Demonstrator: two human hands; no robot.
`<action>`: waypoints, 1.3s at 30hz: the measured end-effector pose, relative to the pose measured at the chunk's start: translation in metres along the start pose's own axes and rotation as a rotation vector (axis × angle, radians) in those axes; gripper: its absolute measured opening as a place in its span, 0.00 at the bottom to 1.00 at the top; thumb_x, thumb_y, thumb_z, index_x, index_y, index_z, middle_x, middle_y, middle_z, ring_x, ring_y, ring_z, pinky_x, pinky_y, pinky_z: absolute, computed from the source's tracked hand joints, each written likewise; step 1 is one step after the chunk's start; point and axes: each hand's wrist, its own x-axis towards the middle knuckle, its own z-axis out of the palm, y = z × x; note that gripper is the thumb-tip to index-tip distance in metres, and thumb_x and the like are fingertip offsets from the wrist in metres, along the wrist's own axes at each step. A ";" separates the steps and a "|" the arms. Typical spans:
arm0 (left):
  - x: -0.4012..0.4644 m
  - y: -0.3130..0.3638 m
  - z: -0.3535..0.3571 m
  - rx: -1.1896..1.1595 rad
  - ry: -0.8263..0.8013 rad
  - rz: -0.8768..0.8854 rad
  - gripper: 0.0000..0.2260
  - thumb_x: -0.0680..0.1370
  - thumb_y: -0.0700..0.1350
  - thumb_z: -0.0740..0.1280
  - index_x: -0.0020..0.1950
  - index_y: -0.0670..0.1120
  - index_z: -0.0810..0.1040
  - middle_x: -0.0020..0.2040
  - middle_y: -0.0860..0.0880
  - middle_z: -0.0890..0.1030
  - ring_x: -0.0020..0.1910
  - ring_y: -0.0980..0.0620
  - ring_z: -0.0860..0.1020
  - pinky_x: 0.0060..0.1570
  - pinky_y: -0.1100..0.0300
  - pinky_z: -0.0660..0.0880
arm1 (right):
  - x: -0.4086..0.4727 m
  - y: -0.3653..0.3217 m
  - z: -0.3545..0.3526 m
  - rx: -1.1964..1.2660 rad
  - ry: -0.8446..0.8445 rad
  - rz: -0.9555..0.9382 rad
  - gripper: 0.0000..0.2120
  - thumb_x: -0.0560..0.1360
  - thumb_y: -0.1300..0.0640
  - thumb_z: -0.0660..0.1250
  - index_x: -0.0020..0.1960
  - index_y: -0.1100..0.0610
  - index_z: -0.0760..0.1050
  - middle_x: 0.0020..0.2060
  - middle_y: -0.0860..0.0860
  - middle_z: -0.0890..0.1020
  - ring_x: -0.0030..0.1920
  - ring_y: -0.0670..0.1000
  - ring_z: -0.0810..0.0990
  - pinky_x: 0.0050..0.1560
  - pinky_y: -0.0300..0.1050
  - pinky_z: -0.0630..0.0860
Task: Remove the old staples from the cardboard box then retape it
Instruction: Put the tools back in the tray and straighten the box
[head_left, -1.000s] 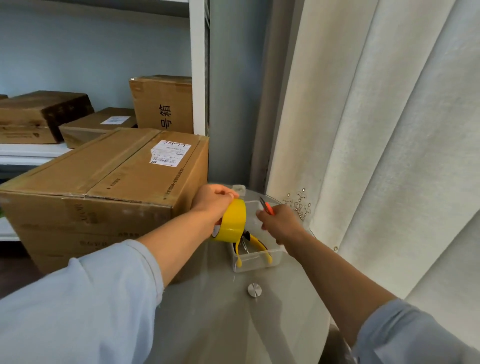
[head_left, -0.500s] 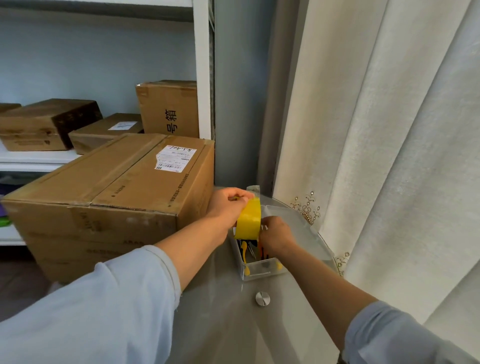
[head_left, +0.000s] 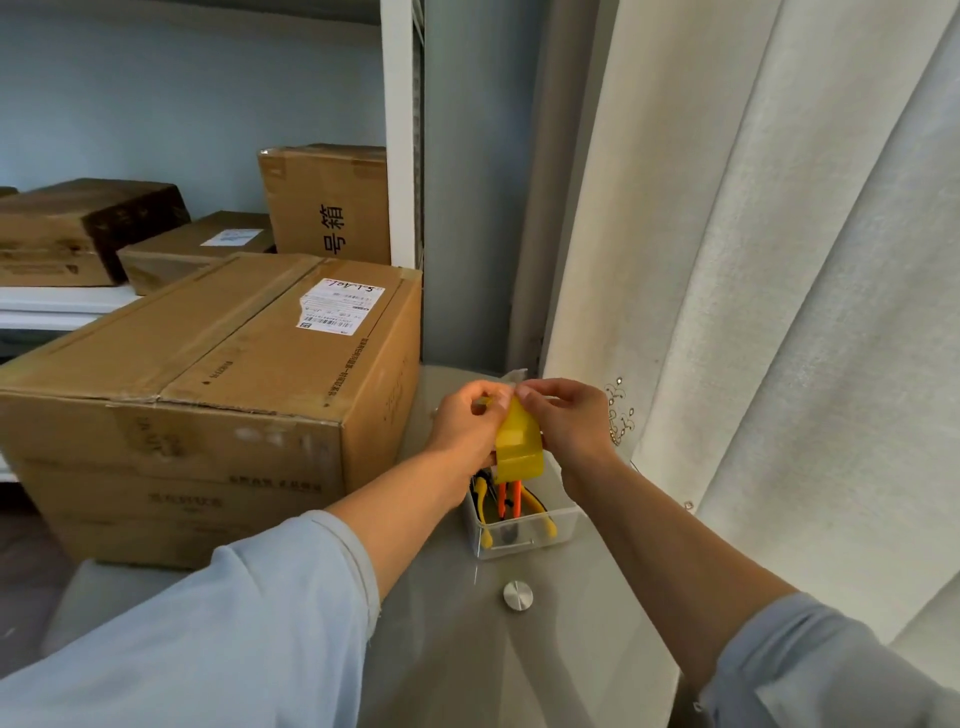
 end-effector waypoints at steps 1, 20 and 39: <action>0.000 -0.001 0.003 0.032 0.002 0.028 0.07 0.80 0.47 0.63 0.57 0.52 0.74 0.60 0.45 0.75 0.58 0.42 0.76 0.53 0.43 0.78 | 0.003 0.000 0.000 -0.032 0.034 -0.016 0.01 0.75 0.55 0.69 0.45 0.52 0.80 0.41 0.47 0.79 0.49 0.51 0.77 0.51 0.48 0.78; 0.010 -0.051 -0.008 0.222 0.027 -0.273 0.10 0.76 0.31 0.59 0.50 0.45 0.73 0.53 0.43 0.78 0.52 0.44 0.76 0.47 0.53 0.77 | 0.018 0.019 0.015 -0.657 -0.250 -0.503 0.06 0.76 0.57 0.68 0.50 0.54 0.84 0.46 0.48 0.84 0.45 0.45 0.77 0.49 0.39 0.73; 0.006 -0.048 -0.012 -0.018 -0.046 -0.340 0.11 0.80 0.33 0.59 0.57 0.45 0.74 0.52 0.43 0.77 0.52 0.46 0.76 0.57 0.48 0.74 | 0.036 0.029 0.033 -1.057 -0.292 -0.431 0.22 0.77 0.53 0.65 0.71 0.52 0.68 0.61 0.53 0.79 0.63 0.56 0.75 0.61 0.53 0.74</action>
